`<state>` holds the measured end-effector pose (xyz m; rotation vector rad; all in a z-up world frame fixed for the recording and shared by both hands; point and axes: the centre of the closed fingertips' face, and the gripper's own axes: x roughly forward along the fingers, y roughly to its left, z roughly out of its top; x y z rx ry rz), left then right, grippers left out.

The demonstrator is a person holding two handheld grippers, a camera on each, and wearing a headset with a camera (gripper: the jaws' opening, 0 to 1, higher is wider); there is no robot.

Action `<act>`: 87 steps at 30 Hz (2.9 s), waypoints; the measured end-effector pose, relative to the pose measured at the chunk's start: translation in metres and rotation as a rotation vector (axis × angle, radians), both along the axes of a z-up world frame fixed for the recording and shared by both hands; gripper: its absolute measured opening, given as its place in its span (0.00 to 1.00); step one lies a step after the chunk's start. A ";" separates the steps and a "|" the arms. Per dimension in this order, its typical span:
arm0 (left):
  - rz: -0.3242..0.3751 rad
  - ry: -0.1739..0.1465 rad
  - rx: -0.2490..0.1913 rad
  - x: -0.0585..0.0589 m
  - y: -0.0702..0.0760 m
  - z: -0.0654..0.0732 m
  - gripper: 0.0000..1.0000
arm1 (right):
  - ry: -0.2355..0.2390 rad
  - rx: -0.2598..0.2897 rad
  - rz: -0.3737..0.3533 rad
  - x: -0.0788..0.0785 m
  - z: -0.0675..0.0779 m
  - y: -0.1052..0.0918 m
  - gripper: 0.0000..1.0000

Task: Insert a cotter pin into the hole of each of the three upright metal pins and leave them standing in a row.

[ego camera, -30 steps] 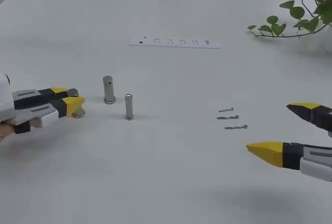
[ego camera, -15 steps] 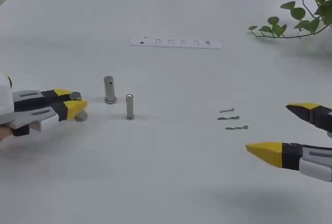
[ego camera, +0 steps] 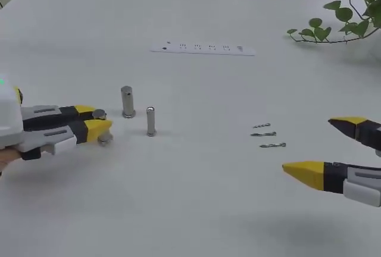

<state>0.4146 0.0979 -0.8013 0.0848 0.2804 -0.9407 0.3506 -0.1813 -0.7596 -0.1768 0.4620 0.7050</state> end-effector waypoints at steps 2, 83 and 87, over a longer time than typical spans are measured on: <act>-0.013 -0.007 0.005 -0.005 -0.005 0.004 0.10 | -0.002 0.003 0.002 0.000 0.000 0.001 0.83; -0.083 0.040 0.080 -0.078 -0.093 -0.013 0.10 | -0.042 0.113 0.060 -0.016 0.002 0.010 0.81; -0.079 0.042 0.082 -0.078 -0.092 -0.016 0.10 | -0.042 0.113 0.057 -0.016 0.002 0.009 0.81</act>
